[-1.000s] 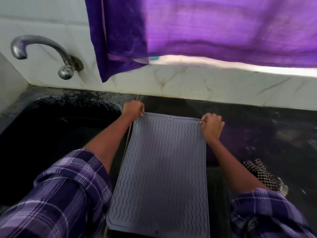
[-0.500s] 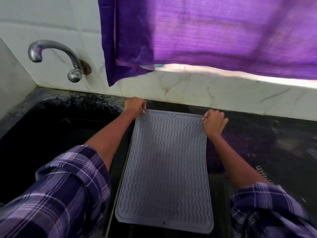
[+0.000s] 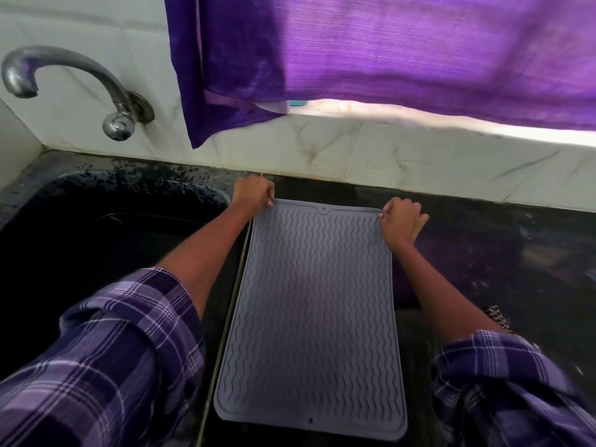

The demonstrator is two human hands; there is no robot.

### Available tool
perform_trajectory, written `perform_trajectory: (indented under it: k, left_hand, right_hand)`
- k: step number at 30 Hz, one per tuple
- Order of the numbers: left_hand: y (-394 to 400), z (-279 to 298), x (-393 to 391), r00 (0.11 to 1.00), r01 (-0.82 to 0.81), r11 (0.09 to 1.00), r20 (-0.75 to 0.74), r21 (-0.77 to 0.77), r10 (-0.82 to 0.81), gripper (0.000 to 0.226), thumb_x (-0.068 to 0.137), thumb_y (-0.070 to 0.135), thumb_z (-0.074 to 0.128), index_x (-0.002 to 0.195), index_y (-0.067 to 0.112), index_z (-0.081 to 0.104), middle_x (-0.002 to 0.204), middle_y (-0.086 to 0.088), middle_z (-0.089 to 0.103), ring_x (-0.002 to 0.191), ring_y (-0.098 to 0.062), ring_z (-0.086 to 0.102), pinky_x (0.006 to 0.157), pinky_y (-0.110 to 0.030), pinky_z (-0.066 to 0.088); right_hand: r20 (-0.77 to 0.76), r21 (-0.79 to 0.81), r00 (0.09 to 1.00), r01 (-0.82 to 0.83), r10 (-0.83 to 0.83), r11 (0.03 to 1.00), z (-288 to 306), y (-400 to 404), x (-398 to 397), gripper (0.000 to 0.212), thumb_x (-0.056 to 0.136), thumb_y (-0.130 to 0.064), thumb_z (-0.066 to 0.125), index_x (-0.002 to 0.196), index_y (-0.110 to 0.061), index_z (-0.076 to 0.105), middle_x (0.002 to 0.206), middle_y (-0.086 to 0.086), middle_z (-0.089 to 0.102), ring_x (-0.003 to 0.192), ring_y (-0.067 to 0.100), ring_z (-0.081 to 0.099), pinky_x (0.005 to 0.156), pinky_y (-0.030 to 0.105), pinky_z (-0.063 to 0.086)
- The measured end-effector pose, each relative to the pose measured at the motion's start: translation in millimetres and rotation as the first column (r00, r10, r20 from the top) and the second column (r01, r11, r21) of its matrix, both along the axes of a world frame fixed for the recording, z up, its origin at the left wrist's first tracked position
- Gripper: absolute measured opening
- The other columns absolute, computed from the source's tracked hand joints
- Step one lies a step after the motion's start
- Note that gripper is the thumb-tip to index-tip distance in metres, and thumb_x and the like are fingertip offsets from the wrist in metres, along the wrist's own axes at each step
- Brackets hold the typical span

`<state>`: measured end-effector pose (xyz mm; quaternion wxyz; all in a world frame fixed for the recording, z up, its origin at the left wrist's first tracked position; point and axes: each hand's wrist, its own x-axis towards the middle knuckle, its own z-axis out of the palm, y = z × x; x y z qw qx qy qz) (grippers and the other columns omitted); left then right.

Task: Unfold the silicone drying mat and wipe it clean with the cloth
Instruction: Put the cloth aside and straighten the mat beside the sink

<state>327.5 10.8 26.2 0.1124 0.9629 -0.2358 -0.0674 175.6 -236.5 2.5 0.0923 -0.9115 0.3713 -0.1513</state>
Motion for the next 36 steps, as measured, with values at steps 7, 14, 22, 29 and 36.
perform_trajectory:
  k: [7,14,22,29,36]
  left_hand:
    - [0,-8,8,1.000,-0.004,0.999,0.001,0.053,0.004,0.013,0.085,0.017,0.070,0.098,0.018,0.071,0.104,-0.001,0.072,0.107,-0.019,0.062,0.097,-0.033,0.041]
    - [6,-16,9,0.992,0.090,0.994,0.078,0.066,-0.096,0.056,0.083,0.022,0.071,0.135,0.018,0.053,0.135,-0.005,0.052,0.129,-0.025,0.043,0.102,-0.040,0.041]
    - [44,-20,-68,0.996,0.084,0.989,-0.008,0.122,-0.084,0.046,0.091,0.021,0.063,0.135,0.015,0.053,0.137,-0.007,0.053,0.129,-0.025,0.043,0.101,-0.039,0.041]
    - [70,-28,-167,0.985,0.106,0.984,-0.147,0.143,-0.085,0.061,0.085,0.034,0.069,0.139,0.016,0.048,0.143,-0.006,0.046,0.136,-0.023,0.037,0.108,-0.041,0.033]
    - [85,-29,-232,0.966,0.173,0.939,-0.236,0.298,-0.103,0.087,0.066,0.047,0.082,0.135,0.010,0.045,0.140,-0.007,0.048,0.130,-0.024,0.046,0.110,-0.035,0.038]
  right_hand:
    - [-0.024,0.004,1.000,-0.003,0.003,1.000,-3,2,9,0.009,0.087,-0.015,0.062,0.094,-0.014,0.067,0.101,0.010,0.065,0.104,0.029,0.052,0.090,0.043,0.037]
    - [-0.081,0.088,0.997,-0.011,0.018,0.996,-7,7,7,0.047,0.086,-0.022,0.066,0.129,-0.014,0.049,0.128,0.015,0.055,0.122,0.032,0.045,0.099,0.046,0.035]
    - [-0.166,0.168,0.975,-0.118,0.146,0.979,-10,56,-38,0.033,0.089,-0.017,0.057,0.121,-0.013,0.056,0.125,0.013,0.057,0.120,0.031,0.047,0.099,0.044,0.036]
    - [-0.268,0.288,0.910,-0.238,0.317,0.927,-17,98,-103,0.031,0.088,-0.033,0.062,0.109,-0.011,0.063,0.118,0.011,0.064,0.117,0.030,0.052,0.099,0.043,0.037]
    - [-0.389,0.213,0.842,-0.311,0.372,0.926,-21,141,-171,0.071,0.081,-0.059,0.059,0.133,-0.012,0.048,0.138,0.011,0.046,0.130,0.029,0.038,0.110,0.048,0.030]
